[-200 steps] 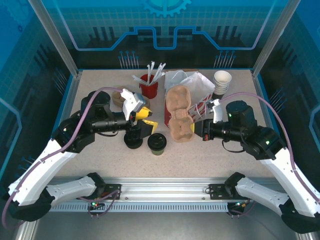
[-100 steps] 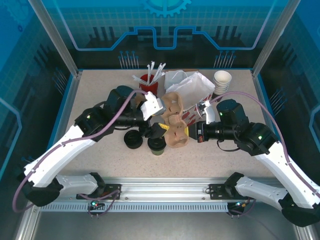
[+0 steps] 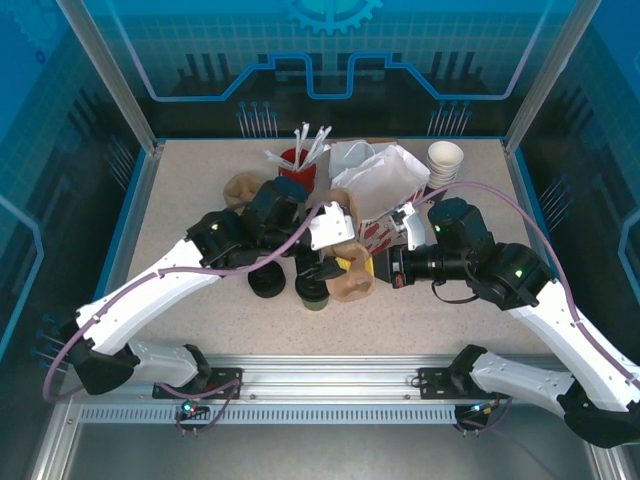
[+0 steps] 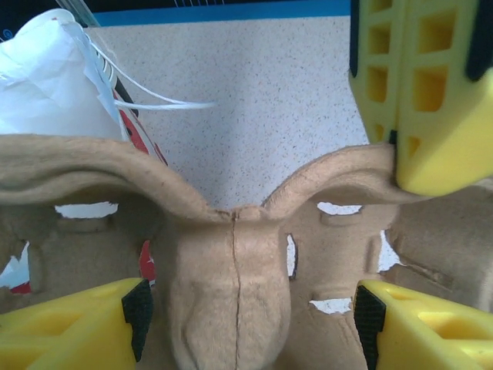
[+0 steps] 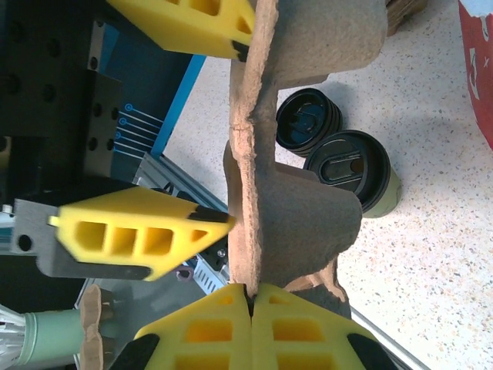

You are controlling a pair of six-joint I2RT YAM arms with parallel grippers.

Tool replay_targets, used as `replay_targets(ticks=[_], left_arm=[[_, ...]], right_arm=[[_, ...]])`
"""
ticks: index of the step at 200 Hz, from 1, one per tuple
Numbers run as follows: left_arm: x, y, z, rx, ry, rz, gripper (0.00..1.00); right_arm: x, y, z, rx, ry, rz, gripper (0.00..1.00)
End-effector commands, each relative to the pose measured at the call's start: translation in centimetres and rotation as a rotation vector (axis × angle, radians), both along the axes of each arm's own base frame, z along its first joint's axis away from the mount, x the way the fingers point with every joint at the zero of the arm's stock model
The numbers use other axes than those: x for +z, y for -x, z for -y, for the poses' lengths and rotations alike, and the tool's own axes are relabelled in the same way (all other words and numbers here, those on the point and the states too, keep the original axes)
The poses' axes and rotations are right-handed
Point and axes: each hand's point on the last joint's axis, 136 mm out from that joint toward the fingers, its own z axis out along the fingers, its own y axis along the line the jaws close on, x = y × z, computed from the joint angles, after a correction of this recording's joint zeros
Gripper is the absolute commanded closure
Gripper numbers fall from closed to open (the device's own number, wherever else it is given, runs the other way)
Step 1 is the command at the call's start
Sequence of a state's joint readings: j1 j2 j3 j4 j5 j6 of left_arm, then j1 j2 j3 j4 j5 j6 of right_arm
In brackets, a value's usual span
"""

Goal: Pack the takeout coffee

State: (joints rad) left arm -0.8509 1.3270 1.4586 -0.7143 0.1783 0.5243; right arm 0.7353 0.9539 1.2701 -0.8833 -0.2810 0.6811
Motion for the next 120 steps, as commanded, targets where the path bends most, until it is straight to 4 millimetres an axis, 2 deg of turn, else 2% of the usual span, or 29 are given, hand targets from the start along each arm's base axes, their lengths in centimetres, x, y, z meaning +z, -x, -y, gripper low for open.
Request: replay_targets(ticks=[1, 64, 120], left_arm=[[0.3, -0.7, 0.1, 0.008, -0.033, 0.053, 0.29], [0.6, -1.3, 0.4, 0.024, -0.035, 0.075, 0.44], [1.5, -0.8, 0.1, 0.011, -0.002, 0.095, 0.61]], right_arm=[[0.6, 0.8, -0.1, 0.024, -0.011, -0.003, 1.00], [0.6, 0.9, 0.2, 0.019, -0.006, 0.006, 1.00], [0.8, 0.8, 0.9, -0.008, 0.012, 0.030, 0.99]])
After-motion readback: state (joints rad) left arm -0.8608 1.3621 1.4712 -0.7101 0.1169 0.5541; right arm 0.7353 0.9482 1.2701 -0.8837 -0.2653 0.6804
